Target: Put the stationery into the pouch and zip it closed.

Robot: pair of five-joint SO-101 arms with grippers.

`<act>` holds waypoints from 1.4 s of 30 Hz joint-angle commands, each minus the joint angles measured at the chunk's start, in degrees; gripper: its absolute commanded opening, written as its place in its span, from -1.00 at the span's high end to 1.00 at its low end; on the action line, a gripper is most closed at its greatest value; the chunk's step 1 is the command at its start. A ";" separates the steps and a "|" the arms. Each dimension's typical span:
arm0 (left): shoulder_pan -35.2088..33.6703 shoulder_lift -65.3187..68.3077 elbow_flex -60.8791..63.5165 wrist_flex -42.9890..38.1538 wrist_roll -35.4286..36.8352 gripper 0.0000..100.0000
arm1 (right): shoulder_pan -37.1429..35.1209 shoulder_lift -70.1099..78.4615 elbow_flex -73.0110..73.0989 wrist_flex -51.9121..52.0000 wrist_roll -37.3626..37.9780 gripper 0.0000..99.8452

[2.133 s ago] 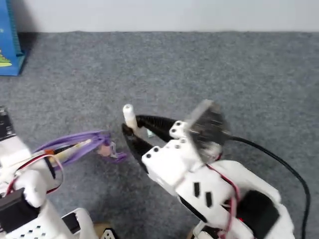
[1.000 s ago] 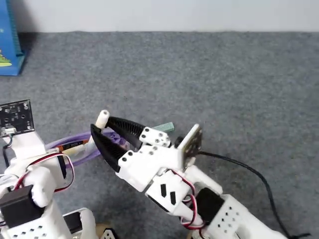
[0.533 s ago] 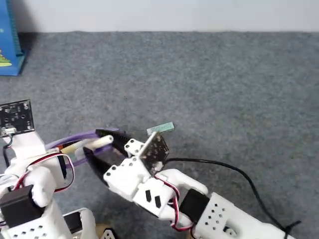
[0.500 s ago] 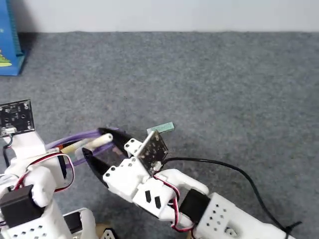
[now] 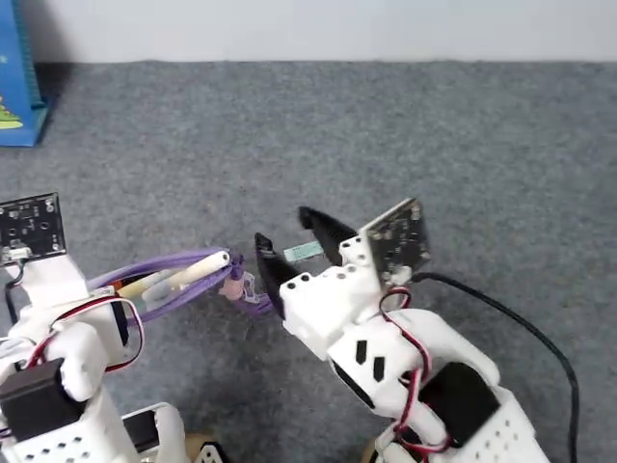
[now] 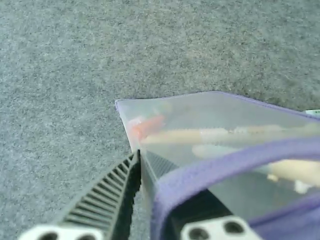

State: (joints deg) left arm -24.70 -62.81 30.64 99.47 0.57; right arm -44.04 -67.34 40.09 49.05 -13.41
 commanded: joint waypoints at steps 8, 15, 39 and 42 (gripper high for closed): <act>0.18 0.44 -0.13 0.53 -0.18 0.97 | -1.01 -0.48 -10.20 2.59 -5.54 0.98; 0.18 0.44 -0.13 0.53 -0.18 0.97 | -8.48 2.42 10.73 -16.66 -5.19 0.98; 0.18 0.44 -0.13 0.53 -0.18 0.97 | -3.47 -3.91 0.70 -1.10 -1.32 0.98; 0.18 0.44 -0.13 0.53 -0.09 0.97 | -8.40 -0.31 5.63 -6.73 -1.41 0.98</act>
State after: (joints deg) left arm -24.70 -62.64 30.64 99.47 0.57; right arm -49.05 -70.86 43.69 47.21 -14.20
